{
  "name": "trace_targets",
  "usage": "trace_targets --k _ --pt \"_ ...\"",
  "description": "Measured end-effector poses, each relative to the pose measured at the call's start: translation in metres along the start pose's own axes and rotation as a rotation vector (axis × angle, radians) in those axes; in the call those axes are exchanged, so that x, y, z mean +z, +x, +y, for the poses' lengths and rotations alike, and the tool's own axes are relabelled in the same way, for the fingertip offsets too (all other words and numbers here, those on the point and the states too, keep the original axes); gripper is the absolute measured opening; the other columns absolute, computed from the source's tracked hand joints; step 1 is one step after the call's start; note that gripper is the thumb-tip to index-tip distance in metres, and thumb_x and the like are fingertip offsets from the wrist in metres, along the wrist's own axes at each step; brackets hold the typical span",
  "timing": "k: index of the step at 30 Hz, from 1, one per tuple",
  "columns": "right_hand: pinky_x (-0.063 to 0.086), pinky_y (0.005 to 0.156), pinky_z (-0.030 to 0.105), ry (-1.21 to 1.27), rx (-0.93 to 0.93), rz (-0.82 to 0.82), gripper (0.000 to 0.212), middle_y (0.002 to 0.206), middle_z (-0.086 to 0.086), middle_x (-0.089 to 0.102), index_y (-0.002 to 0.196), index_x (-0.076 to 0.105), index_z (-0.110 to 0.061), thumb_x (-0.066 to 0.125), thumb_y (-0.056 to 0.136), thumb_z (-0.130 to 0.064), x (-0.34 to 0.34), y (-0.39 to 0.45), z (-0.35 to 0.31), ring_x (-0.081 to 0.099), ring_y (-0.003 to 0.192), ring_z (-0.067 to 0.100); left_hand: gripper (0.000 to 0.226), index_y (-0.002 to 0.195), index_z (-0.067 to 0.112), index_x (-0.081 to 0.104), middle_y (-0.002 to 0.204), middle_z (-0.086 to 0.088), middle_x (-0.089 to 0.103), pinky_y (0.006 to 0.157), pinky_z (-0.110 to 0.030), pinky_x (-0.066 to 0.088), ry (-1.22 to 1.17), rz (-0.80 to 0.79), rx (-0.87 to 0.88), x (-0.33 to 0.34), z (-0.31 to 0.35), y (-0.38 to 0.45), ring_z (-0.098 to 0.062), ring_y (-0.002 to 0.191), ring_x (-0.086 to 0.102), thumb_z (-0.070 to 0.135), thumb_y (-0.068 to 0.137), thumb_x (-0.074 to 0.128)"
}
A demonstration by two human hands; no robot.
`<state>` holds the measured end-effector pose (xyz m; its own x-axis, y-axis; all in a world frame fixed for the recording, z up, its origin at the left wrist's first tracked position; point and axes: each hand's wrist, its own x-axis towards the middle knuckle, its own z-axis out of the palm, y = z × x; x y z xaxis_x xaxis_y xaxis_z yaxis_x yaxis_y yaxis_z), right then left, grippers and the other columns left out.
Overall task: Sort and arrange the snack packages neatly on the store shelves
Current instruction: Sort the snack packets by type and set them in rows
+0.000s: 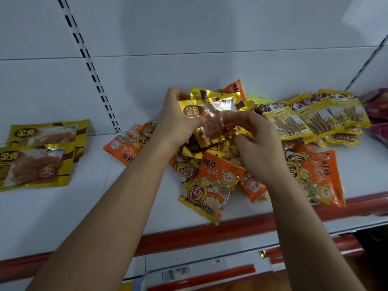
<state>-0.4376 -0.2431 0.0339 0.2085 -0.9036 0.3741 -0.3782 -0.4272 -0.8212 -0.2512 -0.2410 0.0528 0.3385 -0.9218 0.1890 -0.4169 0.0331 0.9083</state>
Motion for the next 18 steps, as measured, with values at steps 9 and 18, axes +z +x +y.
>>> trace_targets --k 9,18 --pt "0.052 0.087 0.014 0.098 0.01 -0.032 0.054 0.114 -0.019 0.068 0.119 0.063 -0.029 0.05 0.085 0.012 0.007 -0.001 0.008 0.061 0.113 -0.005 0.057 0.137 0.02 0.055 0.129 0.002 0.054 0.088 -0.03 0.048 0.122 -0.063 0.012 0.005 0.0 -0.007 -0.013 0.11 0.054 0.023 0.086 0.079" --pt "0.055 0.091 0.024 0.002 -0.003 0.125 0.041 0.115 -0.011 0.068 0.124 0.063 -0.019 0.053 0.091 0.003 0.006 0.004 0.013 0.063 0.109 0.001 0.028 0.107 0.018 0.065 0.1 0.0 0.07 0.066 -0.014 0.055 -0.187 0.202 0.06 -0.013 -0.004 -0.006 -0.007 0.086 0.07 0.007 0.084 0.078"
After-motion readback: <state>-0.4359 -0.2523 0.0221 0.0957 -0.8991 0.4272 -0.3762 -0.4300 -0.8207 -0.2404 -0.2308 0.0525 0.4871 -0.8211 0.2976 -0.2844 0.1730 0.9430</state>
